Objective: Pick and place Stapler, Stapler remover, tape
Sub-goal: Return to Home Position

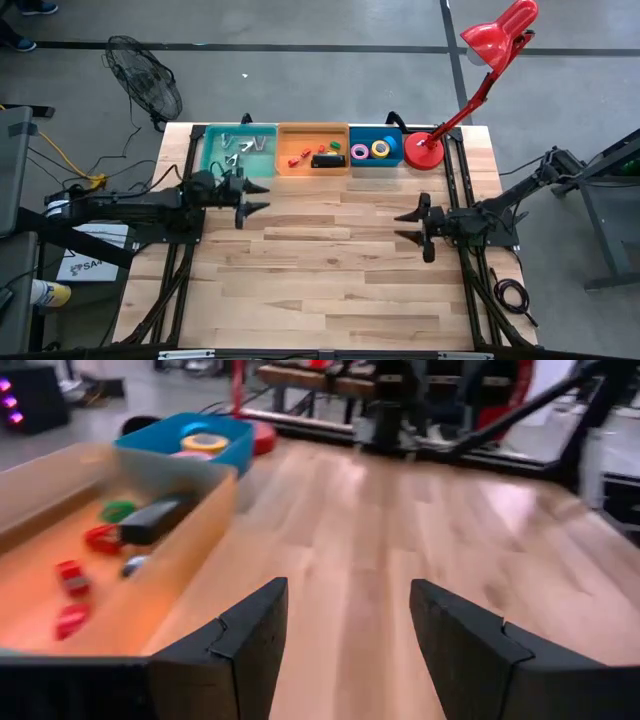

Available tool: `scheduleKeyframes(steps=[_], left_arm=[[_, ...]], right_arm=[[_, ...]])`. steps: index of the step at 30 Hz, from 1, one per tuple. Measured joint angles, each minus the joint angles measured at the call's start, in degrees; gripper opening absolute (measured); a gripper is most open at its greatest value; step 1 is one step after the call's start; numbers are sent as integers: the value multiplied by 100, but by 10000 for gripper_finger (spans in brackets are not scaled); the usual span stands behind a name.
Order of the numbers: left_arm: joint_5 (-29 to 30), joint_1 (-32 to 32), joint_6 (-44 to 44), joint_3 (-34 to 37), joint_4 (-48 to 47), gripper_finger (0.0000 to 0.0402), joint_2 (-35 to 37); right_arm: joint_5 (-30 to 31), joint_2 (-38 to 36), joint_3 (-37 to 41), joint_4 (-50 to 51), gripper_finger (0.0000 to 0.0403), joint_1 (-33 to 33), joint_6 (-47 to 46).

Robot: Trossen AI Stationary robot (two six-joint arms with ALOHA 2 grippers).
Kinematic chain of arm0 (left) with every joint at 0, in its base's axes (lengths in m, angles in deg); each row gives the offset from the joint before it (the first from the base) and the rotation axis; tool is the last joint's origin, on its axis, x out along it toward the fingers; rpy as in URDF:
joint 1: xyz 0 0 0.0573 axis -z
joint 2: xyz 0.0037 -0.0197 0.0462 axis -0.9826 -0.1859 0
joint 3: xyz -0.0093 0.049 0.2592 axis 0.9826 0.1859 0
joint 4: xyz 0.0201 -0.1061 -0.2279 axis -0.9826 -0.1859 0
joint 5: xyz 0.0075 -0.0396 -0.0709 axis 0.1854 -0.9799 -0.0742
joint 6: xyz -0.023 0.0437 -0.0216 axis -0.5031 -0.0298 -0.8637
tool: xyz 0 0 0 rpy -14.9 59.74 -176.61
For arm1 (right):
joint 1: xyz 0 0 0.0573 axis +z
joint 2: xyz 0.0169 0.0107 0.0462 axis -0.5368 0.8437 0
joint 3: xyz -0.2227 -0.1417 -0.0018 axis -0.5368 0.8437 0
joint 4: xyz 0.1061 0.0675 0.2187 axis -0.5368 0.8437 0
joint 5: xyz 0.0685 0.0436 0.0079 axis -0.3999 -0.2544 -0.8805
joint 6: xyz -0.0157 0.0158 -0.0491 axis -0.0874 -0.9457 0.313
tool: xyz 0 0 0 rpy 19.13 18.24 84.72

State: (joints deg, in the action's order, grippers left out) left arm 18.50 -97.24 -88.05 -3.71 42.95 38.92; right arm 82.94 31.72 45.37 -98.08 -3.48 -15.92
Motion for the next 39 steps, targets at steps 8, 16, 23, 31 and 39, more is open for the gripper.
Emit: scheduleKeyframes(steps=[8,16,23,31,39], left_arm=[[676,1536,108,134,-262,207,868],[1524,2989,205,134,-917,207,1575],[2729,4395,126,134,-1795,207,2591],[4133,5813,276,134,-2405,207,3445],[4350,6521,489,217,-2280,207,3507]], right_arm=[[-1468,20,2,-755,170,-77,151],[-1121,-490,2,-819,170,-97,725],[-794,-1280,5,-88,169,-98,765],[-1771,-2204,5,356,169,-283,1178],[-2478,-3009,7,1100,169,-833,1061]])
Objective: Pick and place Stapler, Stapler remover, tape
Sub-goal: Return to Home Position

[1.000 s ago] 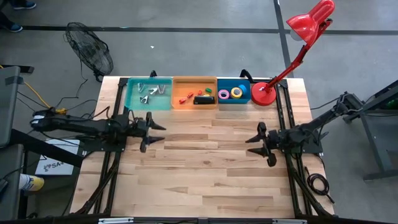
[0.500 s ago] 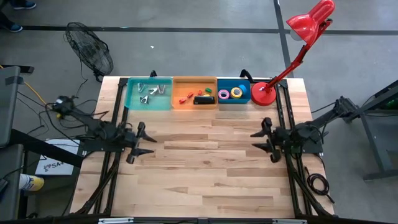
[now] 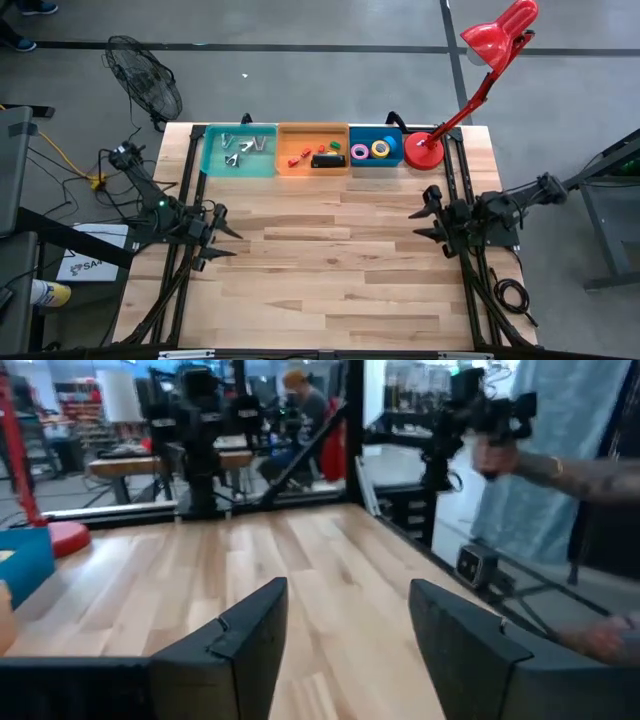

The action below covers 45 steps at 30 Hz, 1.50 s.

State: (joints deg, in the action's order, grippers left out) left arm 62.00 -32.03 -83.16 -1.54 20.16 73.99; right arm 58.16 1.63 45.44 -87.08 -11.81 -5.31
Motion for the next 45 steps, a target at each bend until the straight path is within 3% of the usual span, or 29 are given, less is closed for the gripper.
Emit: scheduleKeyframes(steps=[7,14,18,20,26,30,35,41,45], left_arm=[[-538,5,-147,133,-2,207,-103],[-1505,-1,570,140,260,207,-100],[-1591,-43,829,146,363,207,-96],[-1724,-223,839,146,365,207,-96],[-3080,-1174,818,153,525,207,-98],[-3638,-1678,790,155,508,207,-98],[-3684,-1968,615,157,215,207,-102],[-3072,-1988,519,157,-365,207,-103],[-2995,-1988,524,111,-424,207,-98]], right_arm=[[-92,-111,0,314,169,-338,-50],[-477,-114,2,500,170,-587,-218],[-682,-114,2,491,170,-749,-130],[-703,-114,2,491,169,-833,-143],[-167,-66,2,821,169,-915,-173],[49,-22,2,902,170,-915,-199],[65,-17,2,900,170,-915,-200],[71,-15,2,904,169,-915,-202],[76,-15,4,905,169,-915,-202]])
